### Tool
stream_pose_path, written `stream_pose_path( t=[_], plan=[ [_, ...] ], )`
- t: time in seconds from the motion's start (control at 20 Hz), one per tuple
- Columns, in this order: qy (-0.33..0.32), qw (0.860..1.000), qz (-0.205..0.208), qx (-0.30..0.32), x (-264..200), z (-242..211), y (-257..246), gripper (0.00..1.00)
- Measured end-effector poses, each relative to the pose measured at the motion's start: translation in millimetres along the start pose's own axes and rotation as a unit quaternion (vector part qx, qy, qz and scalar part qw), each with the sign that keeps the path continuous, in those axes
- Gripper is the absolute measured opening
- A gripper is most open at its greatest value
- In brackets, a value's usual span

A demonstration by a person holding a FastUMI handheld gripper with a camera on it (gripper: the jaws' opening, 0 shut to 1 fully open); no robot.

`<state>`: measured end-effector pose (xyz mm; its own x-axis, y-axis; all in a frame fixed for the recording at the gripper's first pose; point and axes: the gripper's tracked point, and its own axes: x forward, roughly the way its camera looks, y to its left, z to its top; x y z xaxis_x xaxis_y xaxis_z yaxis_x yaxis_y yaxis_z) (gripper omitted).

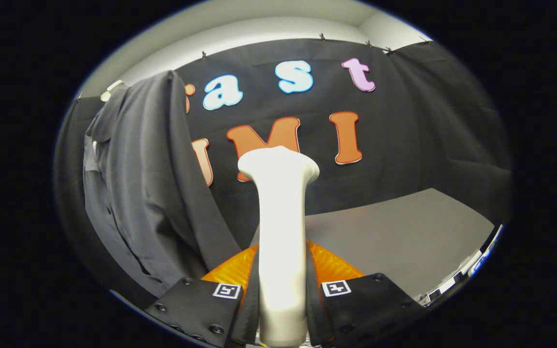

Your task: Iron the clothes twice with a garment steamer, once on the left side and once on the right side.

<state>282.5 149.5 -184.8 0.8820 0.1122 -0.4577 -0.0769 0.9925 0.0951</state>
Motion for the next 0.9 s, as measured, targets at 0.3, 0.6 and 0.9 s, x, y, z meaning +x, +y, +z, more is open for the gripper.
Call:
stream_pose_path(
  t=[0.3,0.6,0.9],
  plan=[
    [-0.088,0.995,-0.034,-0.005,-99.7,13.4,47.3,0.47],
    [-0.169,0.983,-0.059,-0.035,-182.0,3.4,106.3,0.47],
    [-0.197,0.978,-0.061,-0.030,-216.4,-32.3,153.3,0.47]
  ],
)
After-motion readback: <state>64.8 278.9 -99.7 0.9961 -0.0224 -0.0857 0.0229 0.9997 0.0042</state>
